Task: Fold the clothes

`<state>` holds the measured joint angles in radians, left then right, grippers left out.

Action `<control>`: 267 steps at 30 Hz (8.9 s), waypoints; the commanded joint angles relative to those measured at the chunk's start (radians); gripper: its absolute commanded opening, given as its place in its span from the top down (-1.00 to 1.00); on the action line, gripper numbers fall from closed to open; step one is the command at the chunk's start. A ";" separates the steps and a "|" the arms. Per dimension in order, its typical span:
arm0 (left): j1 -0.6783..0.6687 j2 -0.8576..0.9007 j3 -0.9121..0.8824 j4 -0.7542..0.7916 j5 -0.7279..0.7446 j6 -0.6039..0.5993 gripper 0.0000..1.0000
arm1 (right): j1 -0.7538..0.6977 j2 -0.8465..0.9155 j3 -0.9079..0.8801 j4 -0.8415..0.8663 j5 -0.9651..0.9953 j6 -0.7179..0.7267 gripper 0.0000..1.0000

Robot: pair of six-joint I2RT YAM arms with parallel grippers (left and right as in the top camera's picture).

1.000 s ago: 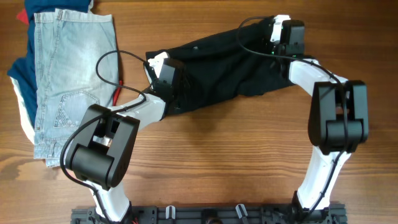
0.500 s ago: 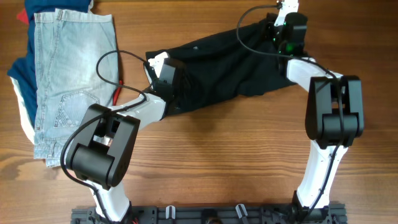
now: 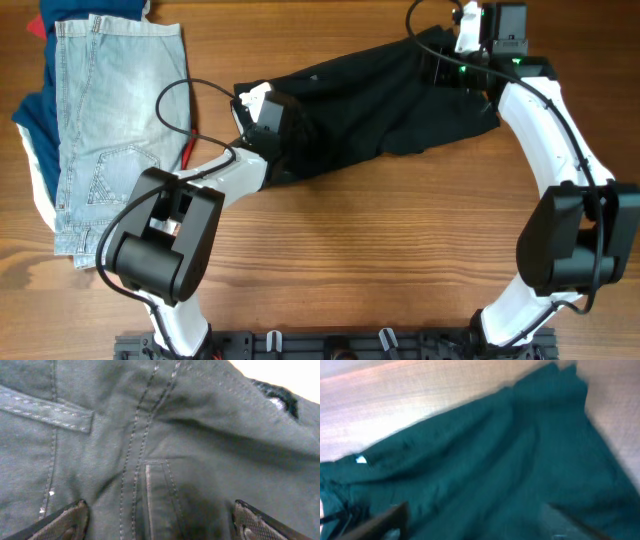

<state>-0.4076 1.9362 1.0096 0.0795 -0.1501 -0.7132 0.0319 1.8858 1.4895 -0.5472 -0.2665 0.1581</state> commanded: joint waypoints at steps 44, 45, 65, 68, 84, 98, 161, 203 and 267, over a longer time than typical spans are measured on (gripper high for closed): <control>0.012 0.031 -0.035 -0.147 -0.007 -0.136 -0.80 | -0.196 0.117 -0.317 0.464 0.199 -0.049 0.63; 0.018 0.016 -0.035 -0.148 -0.007 -0.135 -0.84 | -0.196 0.117 -0.283 0.437 0.160 -0.057 0.45; 0.137 -0.232 -0.035 -0.653 0.108 -0.388 -0.67 | -0.116 0.185 0.023 0.275 -0.127 -0.229 -0.36; 0.192 -0.232 -0.035 -0.669 0.118 -0.388 -0.65 | -0.080 0.234 0.023 0.283 -0.127 -0.230 -0.30; 0.219 -0.146 -0.035 -0.561 0.111 -0.073 -0.87 | -0.043 0.349 0.023 0.250 -0.026 -0.240 -0.15; 0.221 0.072 -0.035 -0.346 0.221 0.190 -0.52 | -0.048 0.349 0.023 0.251 -0.013 -0.241 -0.17; 0.430 -0.123 0.394 -0.423 0.251 0.439 0.92 | -0.011 0.180 -0.056 0.103 -0.317 -0.129 0.91; -0.072 -0.154 0.399 -0.214 0.264 0.150 0.92 | 0.011 0.418 -0.058 0.139 -0.257 -0.069 0.91; 0.244 -0.023 0.397 -0.759 0.043 0.107 -1.00 | 0.055 0.307 0.054 -0.007 -0.080 -0.182 -0.80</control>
<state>-0.1970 1.9385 1.4010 -0.6498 -0.0189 -0.6250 0.0589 2.1471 1.5341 -0.5610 -0.5026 -0.0284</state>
